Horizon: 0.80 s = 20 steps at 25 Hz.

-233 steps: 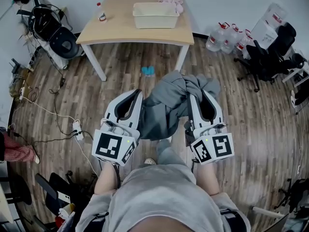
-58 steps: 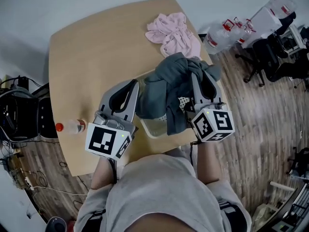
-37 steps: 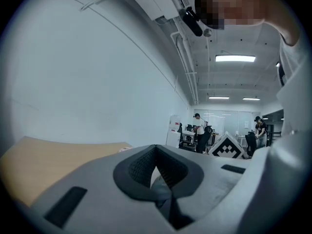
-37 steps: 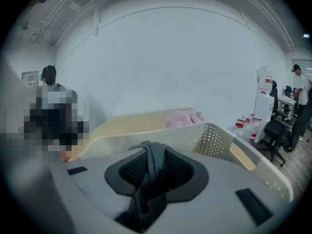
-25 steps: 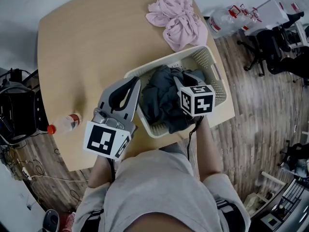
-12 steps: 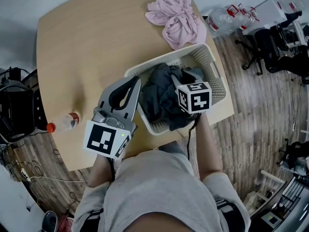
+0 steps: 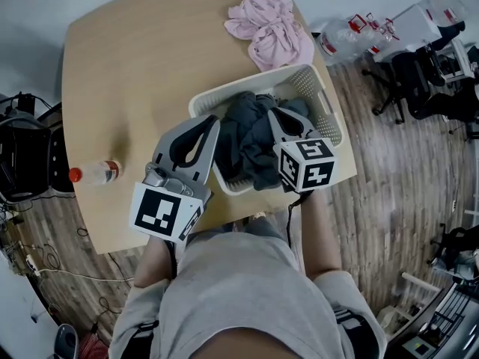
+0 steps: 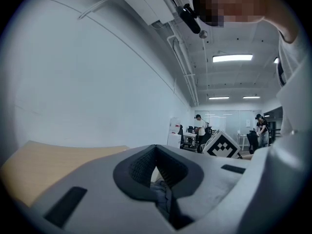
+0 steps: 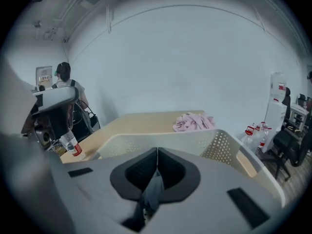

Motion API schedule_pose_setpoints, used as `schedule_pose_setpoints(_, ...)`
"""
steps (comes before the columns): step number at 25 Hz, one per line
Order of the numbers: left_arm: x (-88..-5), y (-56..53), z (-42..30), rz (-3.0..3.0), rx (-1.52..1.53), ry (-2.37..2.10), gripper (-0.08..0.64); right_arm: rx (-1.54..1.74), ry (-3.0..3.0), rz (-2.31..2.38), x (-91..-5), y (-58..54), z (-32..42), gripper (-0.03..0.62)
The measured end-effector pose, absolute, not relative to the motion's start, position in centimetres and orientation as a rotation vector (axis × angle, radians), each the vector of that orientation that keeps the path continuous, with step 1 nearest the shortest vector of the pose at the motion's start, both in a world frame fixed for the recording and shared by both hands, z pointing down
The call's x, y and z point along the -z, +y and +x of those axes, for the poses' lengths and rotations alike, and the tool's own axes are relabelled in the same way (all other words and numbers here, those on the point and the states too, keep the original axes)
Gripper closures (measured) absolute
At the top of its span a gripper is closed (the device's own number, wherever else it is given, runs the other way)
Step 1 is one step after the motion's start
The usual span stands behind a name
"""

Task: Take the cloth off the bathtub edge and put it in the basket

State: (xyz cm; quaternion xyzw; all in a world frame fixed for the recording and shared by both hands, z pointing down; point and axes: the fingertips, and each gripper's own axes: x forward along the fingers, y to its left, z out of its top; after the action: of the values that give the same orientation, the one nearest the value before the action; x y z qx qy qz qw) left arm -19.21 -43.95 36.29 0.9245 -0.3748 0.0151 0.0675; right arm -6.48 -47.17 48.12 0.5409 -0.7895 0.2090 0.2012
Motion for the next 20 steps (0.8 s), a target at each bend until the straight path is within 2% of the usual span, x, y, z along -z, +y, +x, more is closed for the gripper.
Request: schedule_pose_setpoints(20, -31.1, -32.7, -12.5, 2.839, -0.005, -1.291, 0.546, -0.311, -2.565, 1.425, -36.1, -35.9, -3.7, 0.583)
